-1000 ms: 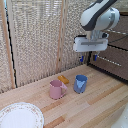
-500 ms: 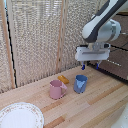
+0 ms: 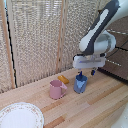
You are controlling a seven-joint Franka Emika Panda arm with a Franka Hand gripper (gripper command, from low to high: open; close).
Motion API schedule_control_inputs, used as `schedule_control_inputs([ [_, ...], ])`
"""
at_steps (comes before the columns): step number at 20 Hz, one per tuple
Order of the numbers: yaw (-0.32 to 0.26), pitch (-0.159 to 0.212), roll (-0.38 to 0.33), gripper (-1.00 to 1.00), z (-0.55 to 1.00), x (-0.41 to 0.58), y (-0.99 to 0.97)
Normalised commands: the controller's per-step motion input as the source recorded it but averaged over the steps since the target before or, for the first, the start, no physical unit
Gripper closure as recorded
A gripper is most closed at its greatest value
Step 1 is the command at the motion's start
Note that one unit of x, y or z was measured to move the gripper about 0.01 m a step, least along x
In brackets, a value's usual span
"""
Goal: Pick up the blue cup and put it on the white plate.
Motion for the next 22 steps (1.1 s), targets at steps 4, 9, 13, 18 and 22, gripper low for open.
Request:
schedule_control_inputs([
  [4, 0.031, 0.04, -0.1, -1.0, -0.43, 0.0, -0.05],
  [9, 0.036, 0.051, -0.028, 1.0, -0.25, 0.001, -0.13],
  [13, 0.0, 0.011, 0.0, 1.0, -0.01, 0.0, 0.0],
  [18, 0.007, 0.0, 0.0, 1.0, 0.0, -0.006, 0.0],
  [22, 0.004, -0.07, -0.001, 1.0, 0.01, -0.194, 0.03],
])
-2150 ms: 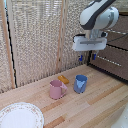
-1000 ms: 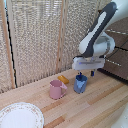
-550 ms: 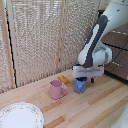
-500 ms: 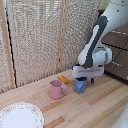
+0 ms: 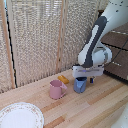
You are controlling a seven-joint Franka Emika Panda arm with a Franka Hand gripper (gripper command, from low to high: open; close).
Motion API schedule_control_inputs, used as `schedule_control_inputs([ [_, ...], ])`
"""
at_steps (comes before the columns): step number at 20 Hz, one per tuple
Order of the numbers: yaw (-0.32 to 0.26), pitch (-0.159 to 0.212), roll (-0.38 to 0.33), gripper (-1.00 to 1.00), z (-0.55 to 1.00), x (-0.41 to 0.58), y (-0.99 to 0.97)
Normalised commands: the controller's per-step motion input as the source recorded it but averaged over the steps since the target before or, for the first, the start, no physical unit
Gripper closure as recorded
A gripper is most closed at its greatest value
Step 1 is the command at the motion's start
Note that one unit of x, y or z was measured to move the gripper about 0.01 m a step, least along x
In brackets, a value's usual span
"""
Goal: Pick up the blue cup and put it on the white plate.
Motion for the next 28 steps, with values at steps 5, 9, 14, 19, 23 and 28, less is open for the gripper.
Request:
schedule_control_inputs([
  [5, 0.014, -0.029, 0.003, 1.0, 0.07, -0.195, 0.1],
  [9, -0.006, 0.02, 0.071, 1.0, 0.42, -0.102, 0.05],
  [14, 0.027, 0.086, 0.07, 1.0, 0.85, -0.025, 0.15],
  [19, 0.07, 0.1, 0.083, 1.0, 0.87, 0.203, 0.19],
  [23, 0.082, 0.129, 0.105, 1.0, 0.76, 0.543, 0.28],
  [28, 0.08, 0.153, 0.093, 1.0, 0.61, 0.655, 0.58],
])
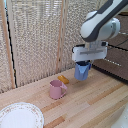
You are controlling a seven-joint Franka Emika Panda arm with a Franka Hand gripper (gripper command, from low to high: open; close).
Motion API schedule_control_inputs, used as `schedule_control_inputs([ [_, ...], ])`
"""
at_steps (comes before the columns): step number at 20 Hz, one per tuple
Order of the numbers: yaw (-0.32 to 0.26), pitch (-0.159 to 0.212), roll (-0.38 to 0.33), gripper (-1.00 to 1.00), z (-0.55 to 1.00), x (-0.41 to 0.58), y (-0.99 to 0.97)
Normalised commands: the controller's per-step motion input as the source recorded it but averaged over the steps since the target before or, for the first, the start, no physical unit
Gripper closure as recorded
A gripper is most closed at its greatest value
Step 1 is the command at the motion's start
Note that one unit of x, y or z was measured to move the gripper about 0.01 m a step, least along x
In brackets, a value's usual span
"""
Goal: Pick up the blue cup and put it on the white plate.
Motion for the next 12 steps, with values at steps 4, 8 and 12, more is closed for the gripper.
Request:
schedule_control_inputs([
  [4, 0.036, 0.1, 0.083, 1.0, 0.47, 0.444, 0.77],
  [8, 0.009, 0.012, 0.041, 1.0, 0.32, 0.151, 0.89],
  [12, 0.001, 0.0, 0.026, 1.0, 0.28, 0.064, 0.92],
])
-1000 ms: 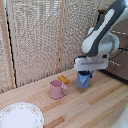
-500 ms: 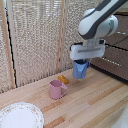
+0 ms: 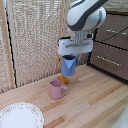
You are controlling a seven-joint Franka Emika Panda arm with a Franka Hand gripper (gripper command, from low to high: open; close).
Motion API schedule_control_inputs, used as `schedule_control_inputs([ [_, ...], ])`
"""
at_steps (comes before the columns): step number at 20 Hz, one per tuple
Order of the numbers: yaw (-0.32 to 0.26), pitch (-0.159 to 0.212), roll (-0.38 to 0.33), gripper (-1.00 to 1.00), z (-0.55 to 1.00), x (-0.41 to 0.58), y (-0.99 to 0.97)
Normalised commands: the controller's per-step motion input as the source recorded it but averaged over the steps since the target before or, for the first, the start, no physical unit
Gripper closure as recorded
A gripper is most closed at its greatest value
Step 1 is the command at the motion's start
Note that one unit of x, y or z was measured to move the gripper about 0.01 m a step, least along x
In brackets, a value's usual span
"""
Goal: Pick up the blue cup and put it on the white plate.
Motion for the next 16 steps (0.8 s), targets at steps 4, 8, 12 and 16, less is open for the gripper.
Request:
schedule_control_inputs([
  [4, 0.0, 0.0, 0.021, 1.0, 0.27, 0.06, 0.92],
  [8, 0.004, 0.0, 0.015, 1.0, 0.24, 0.085, 0.93],
  [12, 0.006, 0.003, 0.001, 1.0, 0.13, 0.165, 0.95],
  [16, 0.0, 0.038, -0.002, 1.0, 0.01, 0.209, 0.98],
])
